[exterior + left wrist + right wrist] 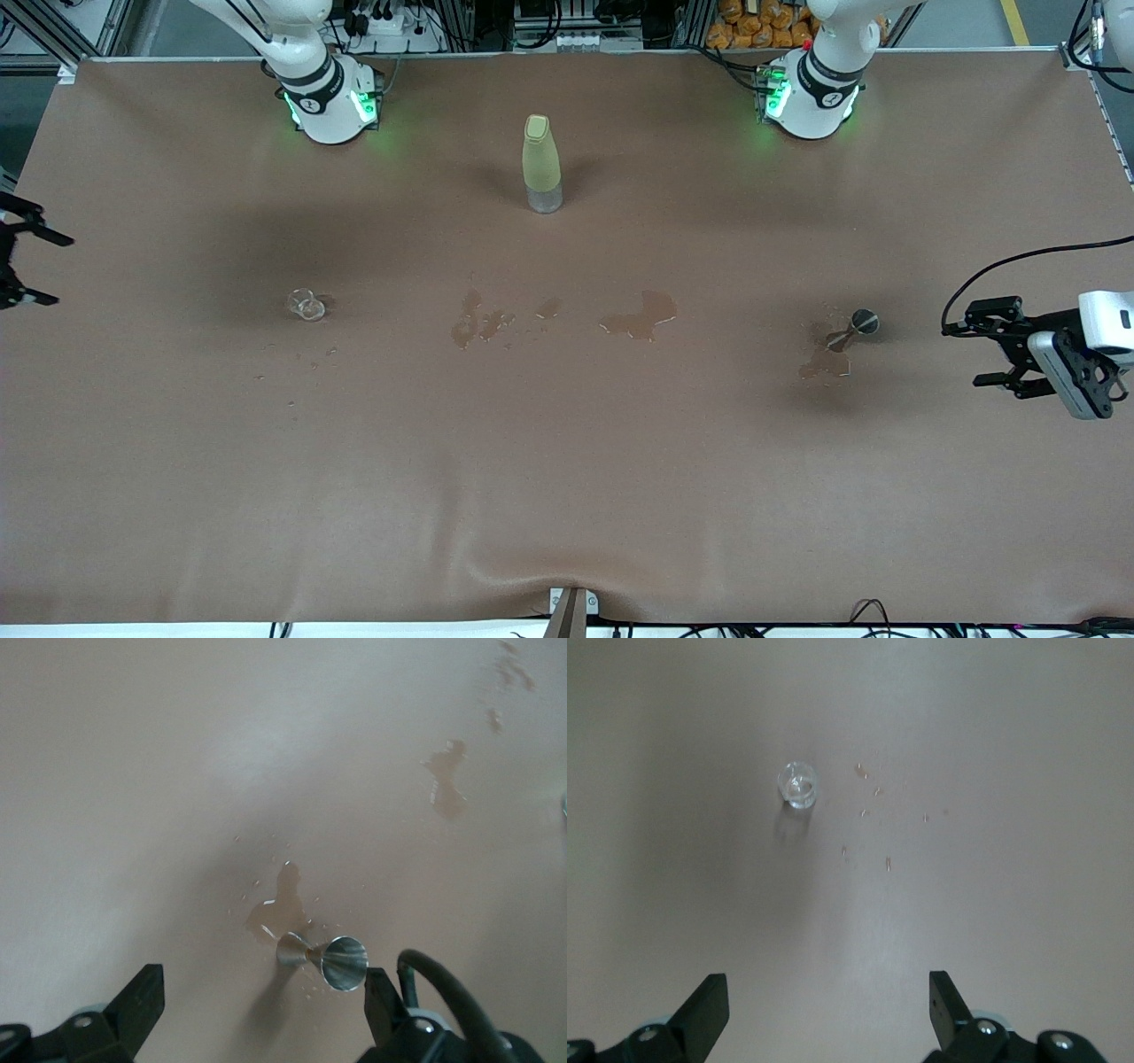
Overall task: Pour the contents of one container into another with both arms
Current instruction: 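Reach the left gripper to the steel jigger while the right gripper reaches the beaker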
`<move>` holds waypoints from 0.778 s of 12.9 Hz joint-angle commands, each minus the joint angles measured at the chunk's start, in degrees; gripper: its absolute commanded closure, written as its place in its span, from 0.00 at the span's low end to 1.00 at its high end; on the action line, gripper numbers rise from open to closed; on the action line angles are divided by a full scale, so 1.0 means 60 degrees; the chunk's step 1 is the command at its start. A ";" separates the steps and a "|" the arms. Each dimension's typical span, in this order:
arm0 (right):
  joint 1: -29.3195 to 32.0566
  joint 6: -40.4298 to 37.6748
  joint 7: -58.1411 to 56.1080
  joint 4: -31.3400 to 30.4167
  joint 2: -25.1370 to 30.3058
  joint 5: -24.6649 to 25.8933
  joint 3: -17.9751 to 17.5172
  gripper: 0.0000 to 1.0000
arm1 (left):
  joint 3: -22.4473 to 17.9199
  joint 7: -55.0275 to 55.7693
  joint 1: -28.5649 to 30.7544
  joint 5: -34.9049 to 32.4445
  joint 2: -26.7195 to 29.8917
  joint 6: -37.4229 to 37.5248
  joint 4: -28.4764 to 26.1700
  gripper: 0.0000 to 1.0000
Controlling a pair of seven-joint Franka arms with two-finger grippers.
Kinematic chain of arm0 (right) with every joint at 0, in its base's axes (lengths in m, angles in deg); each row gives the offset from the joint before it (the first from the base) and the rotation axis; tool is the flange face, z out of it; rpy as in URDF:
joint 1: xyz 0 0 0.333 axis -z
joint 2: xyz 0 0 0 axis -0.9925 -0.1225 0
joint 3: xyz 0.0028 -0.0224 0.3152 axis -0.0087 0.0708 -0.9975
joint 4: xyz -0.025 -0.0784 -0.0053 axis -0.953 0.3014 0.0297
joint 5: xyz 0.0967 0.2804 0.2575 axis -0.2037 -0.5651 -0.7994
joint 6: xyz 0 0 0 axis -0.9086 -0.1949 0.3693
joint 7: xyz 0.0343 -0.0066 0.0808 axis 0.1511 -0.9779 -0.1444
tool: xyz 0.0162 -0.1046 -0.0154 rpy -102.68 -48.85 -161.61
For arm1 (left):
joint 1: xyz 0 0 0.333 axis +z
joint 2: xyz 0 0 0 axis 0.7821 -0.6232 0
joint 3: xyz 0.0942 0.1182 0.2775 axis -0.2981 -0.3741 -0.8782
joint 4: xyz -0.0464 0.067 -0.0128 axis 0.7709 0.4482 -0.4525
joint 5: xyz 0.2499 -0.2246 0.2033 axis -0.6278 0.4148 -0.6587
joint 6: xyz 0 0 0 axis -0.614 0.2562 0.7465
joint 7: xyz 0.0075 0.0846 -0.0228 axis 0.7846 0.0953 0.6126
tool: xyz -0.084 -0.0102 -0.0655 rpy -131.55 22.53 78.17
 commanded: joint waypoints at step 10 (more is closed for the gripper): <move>0.0520 0.0254 -0.4973 -0.2313 -0.2416 -0.4938 0.0247 0.00 | 0.0065 -0.8765 0.0648 0.2091 -0.1462 0.0718 -0.0935 0.00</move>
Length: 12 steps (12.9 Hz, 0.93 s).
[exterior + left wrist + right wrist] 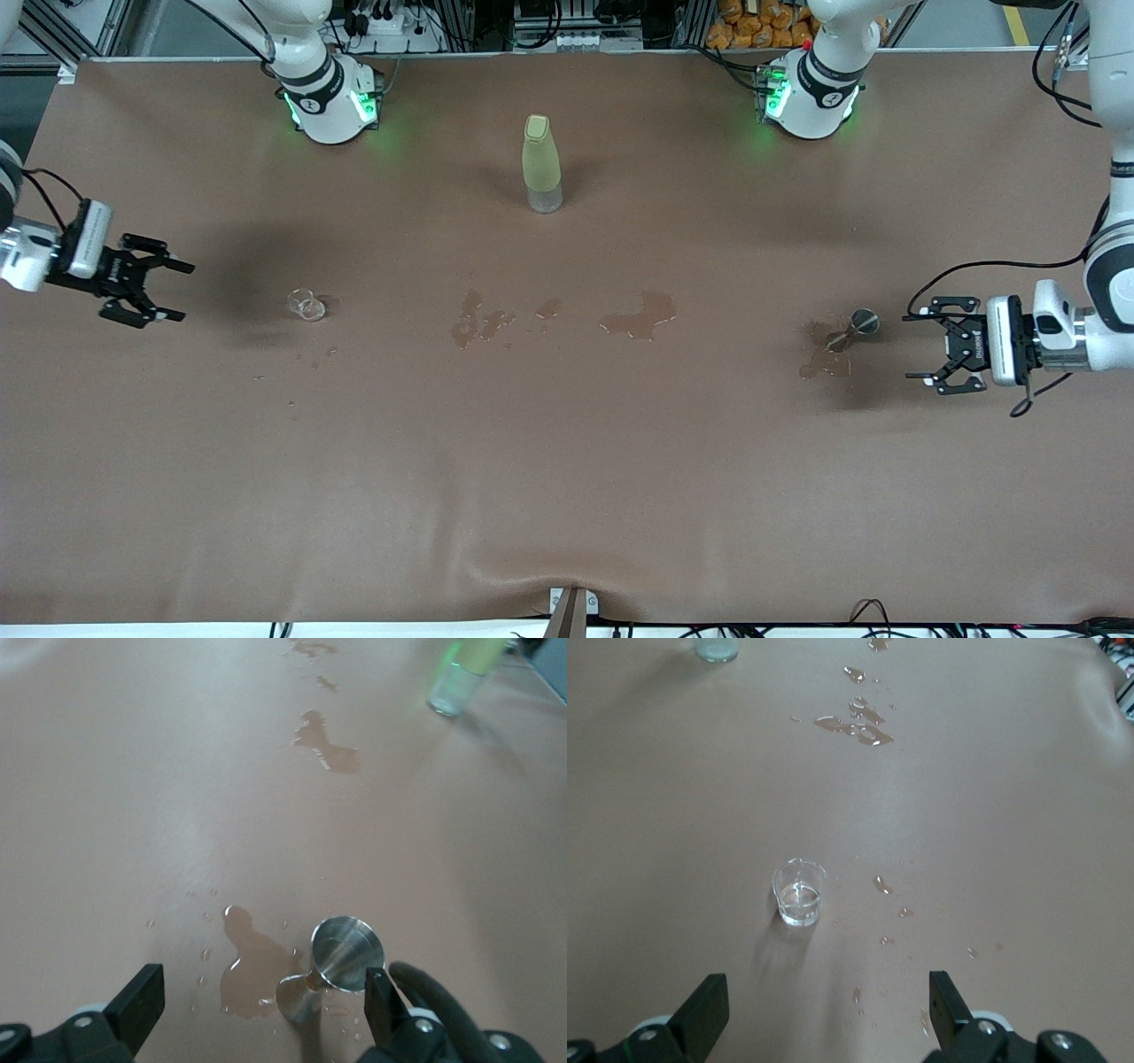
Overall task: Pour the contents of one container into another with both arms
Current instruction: 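Reach the left gripper to the steel jigger while the right gripper reaches the beaker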
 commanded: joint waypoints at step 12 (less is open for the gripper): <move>0.0858 -0.1656 -0.4103 -0.0198 -0.3452 -0.3194 -0.0102 0.00 | 0.0076 -0.3249 0.0737 0.1632 -0.1901 0.0632 -0.0115 0.00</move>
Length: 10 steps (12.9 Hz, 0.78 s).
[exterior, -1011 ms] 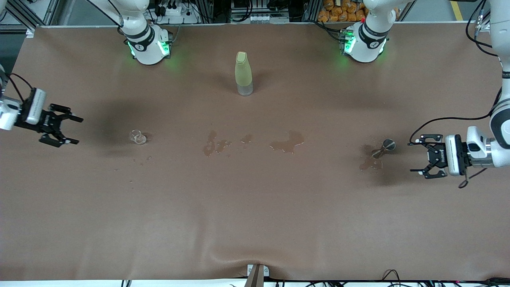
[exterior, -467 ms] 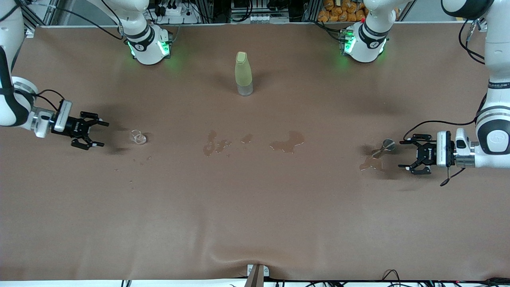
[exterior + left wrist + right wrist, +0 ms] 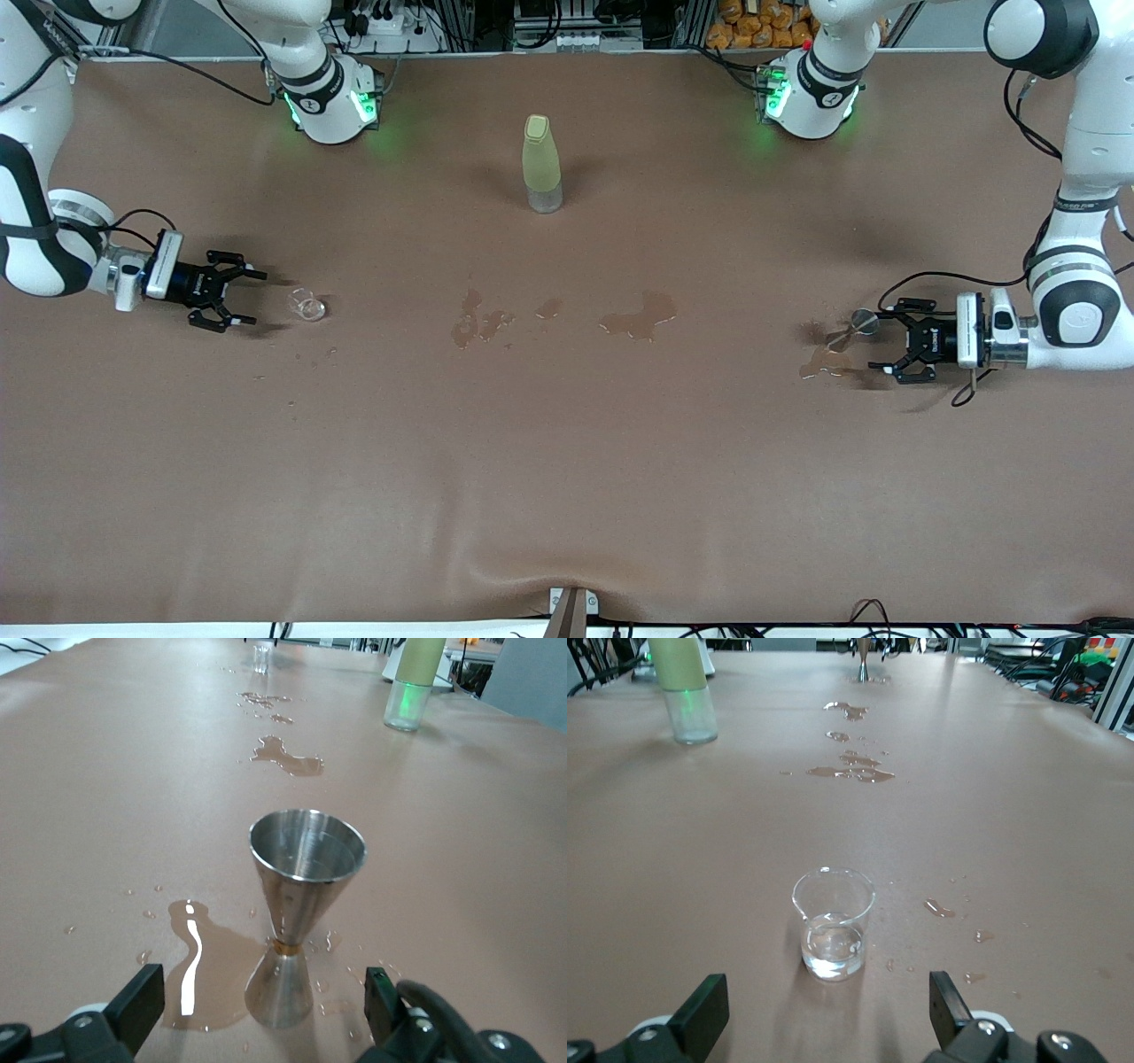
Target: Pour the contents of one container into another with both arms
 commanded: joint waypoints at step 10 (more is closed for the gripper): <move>0.0541 -0.1110 -0.3963 0.0156 -0.1807 -0.1527 -0.0156 0.00 | 0.0097 -0.0137 -0.0101 0.0688 -0.0030 0.0196 -0.0423 0.06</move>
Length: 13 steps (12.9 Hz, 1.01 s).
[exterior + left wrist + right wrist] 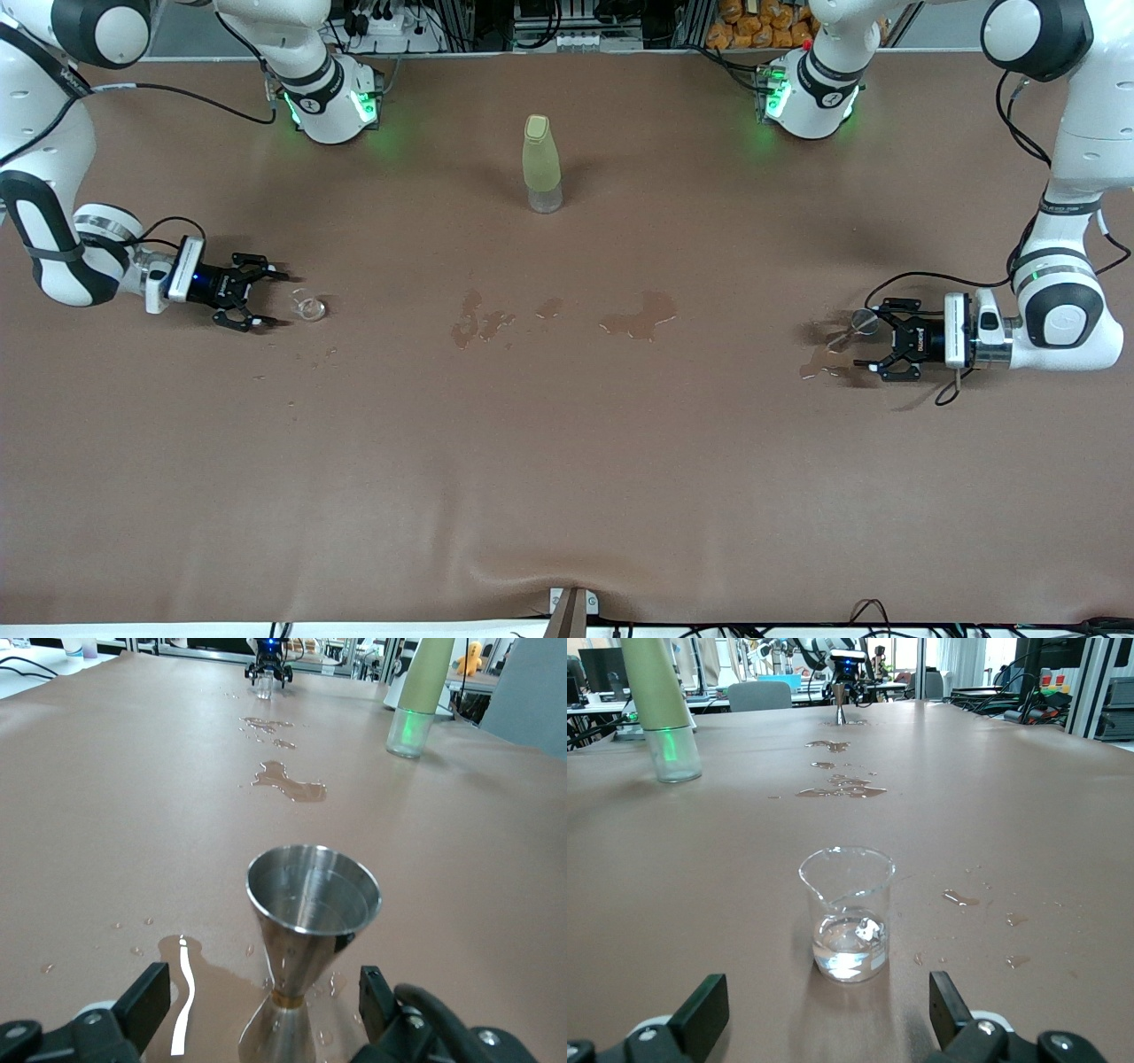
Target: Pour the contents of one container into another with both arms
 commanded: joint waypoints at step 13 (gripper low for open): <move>-0.0005 -0.0410 -0.4242 0.0101 -0.0876 -0.1192 -0.0435 0.00 | 0.0031 -0.0328 -0.0004 0.0413 -0.0135 0.0087 -0.0153 0.51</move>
